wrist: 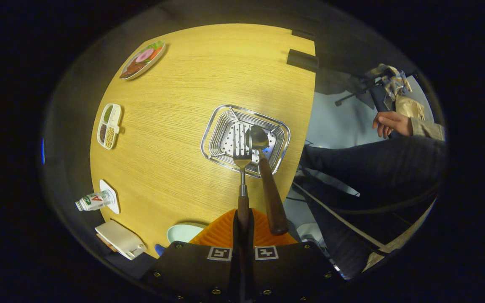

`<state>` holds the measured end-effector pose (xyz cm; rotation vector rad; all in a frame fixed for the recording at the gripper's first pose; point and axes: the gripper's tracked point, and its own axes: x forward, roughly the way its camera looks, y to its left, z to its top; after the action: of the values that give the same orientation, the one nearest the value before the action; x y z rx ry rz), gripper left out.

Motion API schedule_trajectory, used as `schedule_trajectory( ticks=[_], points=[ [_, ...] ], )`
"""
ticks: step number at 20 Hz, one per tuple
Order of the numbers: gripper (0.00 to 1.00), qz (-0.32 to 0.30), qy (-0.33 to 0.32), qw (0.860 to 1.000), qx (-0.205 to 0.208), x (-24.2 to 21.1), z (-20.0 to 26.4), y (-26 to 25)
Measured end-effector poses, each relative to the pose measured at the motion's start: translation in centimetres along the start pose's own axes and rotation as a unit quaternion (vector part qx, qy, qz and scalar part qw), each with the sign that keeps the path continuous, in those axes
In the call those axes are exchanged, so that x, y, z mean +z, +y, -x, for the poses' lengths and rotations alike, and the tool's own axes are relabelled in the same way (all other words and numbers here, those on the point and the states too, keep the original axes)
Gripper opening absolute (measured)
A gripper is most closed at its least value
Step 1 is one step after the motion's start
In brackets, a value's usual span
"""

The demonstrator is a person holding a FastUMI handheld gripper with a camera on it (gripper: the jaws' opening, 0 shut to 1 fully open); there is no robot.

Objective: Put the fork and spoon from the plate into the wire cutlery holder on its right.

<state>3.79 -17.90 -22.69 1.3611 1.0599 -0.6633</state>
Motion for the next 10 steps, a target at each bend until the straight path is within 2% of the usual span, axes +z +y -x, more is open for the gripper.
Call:
schedule_trajectory(
  ticks=[4, 10],
  points=[
    [0.05, -0.037, 0.039, 0.998, 0.017, 0.9, -0.1, 1.2],
    [0.05, -0.089, 0.103, 0.991, 0.007, 0.9, 0.5, 1.9]
  ],
)
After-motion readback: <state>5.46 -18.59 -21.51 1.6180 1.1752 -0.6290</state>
